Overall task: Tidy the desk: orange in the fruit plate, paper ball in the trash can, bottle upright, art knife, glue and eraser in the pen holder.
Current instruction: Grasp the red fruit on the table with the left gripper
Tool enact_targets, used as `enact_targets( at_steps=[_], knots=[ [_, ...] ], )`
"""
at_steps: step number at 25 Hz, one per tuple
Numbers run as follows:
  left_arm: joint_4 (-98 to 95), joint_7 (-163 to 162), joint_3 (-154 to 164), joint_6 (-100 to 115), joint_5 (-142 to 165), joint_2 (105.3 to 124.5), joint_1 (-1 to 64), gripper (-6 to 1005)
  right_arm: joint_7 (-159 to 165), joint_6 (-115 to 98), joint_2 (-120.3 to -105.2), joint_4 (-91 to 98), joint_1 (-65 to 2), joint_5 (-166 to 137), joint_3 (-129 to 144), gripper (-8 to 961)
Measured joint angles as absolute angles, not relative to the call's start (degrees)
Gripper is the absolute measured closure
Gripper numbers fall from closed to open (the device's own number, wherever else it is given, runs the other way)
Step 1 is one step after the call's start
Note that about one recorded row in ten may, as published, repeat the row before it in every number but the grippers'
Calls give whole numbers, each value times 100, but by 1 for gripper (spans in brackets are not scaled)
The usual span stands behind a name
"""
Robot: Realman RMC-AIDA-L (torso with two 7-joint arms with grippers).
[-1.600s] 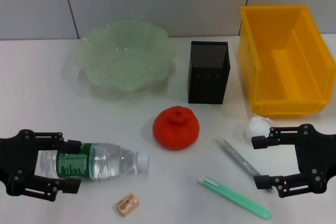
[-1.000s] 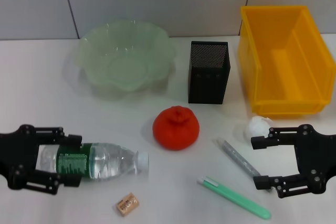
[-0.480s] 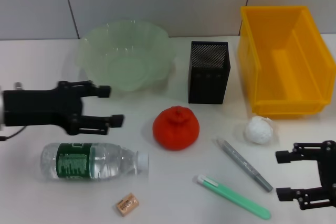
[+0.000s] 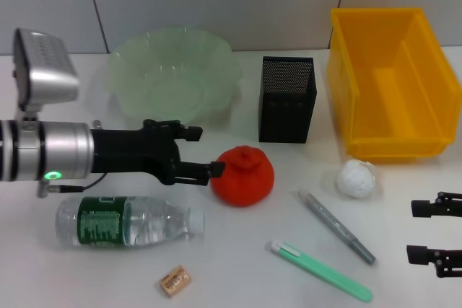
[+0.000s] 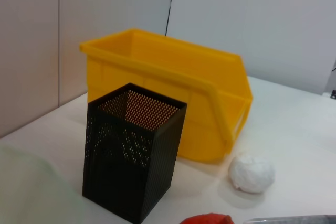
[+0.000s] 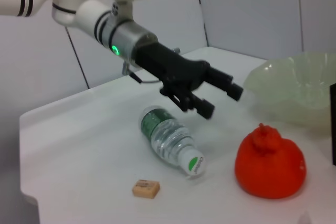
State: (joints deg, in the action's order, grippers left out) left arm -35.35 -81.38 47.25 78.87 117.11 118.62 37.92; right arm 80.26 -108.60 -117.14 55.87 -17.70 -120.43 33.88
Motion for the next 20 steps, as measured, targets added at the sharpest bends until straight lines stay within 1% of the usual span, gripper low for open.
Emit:
enact_targets(
  at_steps=[8,20],
  knots=[
    [-2608,-7530,4780,7198,11417,11896,4178,182,8024,-10810,-11725,5591,-1773,-12048,3351,171],
    [-1813,-6764,4781,6677,11017,11917,4411,192,8024,-10779,-11752,5596,-1827,-12023,3348,171]
  ],
)
